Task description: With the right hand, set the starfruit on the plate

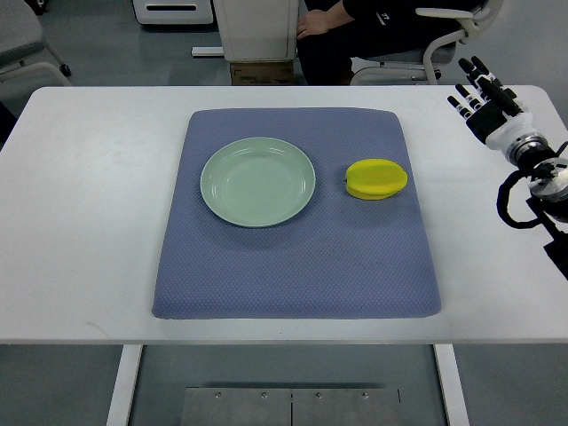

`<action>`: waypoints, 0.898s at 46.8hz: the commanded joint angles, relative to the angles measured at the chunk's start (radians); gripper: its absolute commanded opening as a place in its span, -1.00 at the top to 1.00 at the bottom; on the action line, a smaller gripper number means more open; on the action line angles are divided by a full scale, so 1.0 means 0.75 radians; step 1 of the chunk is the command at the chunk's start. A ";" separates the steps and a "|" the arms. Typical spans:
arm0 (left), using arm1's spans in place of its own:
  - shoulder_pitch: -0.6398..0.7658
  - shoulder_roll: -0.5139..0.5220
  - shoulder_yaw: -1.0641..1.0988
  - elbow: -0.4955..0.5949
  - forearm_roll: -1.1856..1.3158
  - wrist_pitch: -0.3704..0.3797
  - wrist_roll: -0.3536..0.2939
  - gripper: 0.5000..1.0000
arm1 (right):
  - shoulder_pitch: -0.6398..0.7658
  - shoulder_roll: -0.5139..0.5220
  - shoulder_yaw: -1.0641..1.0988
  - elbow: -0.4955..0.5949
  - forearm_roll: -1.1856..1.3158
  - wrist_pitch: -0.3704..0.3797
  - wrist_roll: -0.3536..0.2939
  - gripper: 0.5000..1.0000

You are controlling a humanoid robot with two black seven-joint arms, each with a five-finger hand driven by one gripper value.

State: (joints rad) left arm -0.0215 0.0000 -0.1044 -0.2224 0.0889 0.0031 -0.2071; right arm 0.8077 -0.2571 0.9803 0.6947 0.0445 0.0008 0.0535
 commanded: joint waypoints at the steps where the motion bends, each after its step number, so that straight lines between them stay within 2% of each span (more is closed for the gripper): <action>1: 0.000 0.000 0.000 0.000 0.000 0.000 0.000 -1.00 | 0.007 -0.003 0.000 -0.020 0.000 -0.001 0.000 -1.00; 22: 0.000 0.000 0.000 0.000 0.000 0.000 0.000 -1.00 | -0.005 0.009 -0.002 -0.069 0.000 0.001 -0.006 -1.00; 34: 0.000 0.000 0.000 0.000 0.000 0.000 0.000 -1.00 | -0.003 0.016 -0.002 -0.169 -0.002 0.011 0.013 -1.00; 42: 0.000 0.000 0.000 0.000 0.000 0.000 0.000 -1.00 | -0.005 0.022 -0.002 -0.176 -0.004 0.026 0.019 -1.00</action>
State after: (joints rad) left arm -0.0215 0.0000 -0.1044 -0.2225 0.0889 0.0033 -0.2071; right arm 0.8055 -0.2432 0.9786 0.5631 0.0430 0.0185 0.0671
